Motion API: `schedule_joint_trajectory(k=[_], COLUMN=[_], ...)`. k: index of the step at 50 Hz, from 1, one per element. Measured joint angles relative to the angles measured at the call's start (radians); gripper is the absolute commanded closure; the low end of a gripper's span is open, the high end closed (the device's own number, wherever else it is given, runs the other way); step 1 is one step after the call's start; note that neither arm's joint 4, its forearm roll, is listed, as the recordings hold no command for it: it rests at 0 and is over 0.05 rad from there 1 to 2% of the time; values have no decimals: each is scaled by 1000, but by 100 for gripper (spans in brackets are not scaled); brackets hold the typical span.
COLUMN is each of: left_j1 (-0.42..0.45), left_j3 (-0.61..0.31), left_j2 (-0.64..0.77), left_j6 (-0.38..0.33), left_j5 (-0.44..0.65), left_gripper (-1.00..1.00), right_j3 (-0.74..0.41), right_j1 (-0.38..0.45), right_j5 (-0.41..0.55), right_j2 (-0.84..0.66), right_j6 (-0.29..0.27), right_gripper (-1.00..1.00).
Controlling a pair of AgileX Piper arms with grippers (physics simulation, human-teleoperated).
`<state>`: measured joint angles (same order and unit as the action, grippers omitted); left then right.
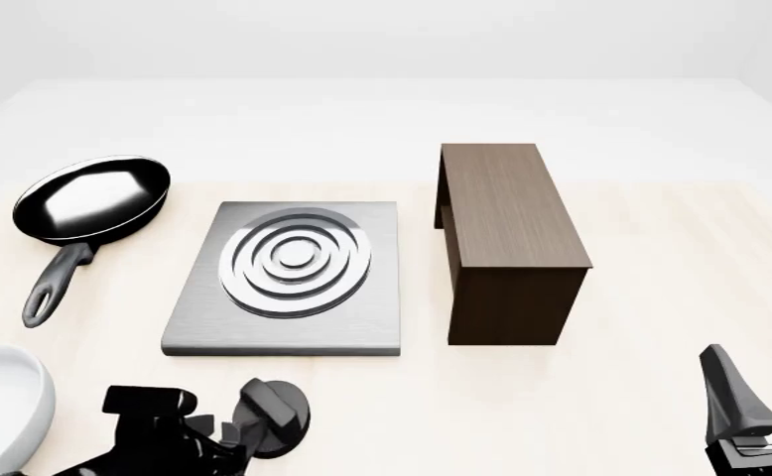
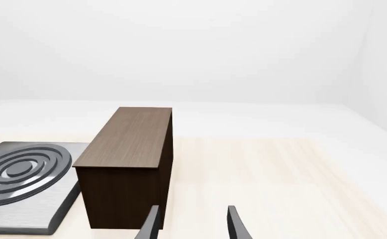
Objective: Turn on the stove.
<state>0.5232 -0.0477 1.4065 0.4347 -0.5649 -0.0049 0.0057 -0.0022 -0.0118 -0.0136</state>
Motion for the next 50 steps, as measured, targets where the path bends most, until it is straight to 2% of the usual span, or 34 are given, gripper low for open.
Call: schedule_joint_trajectory(k=[15, 29, 42, 50], left_j1=[36, 22, 6, -64], left_j3=[-30, -18, -7, -64], left_j2=[10, -83, -319, -577], left_j6=[10, -16, -49, -119], left_j5=[9, 85, 293, 560], left_gripper=[-100, -100, -100, -100], right_j3=[0, 0, 0, 0], right_j1=[0, 0, 0, 0], right_j5=[0, 0, 0, 0], right_j2=[0, 0, 0, 0], right_j6=[0, 0, 0, 0], right_gripper=[-100, -100, -100, -100])
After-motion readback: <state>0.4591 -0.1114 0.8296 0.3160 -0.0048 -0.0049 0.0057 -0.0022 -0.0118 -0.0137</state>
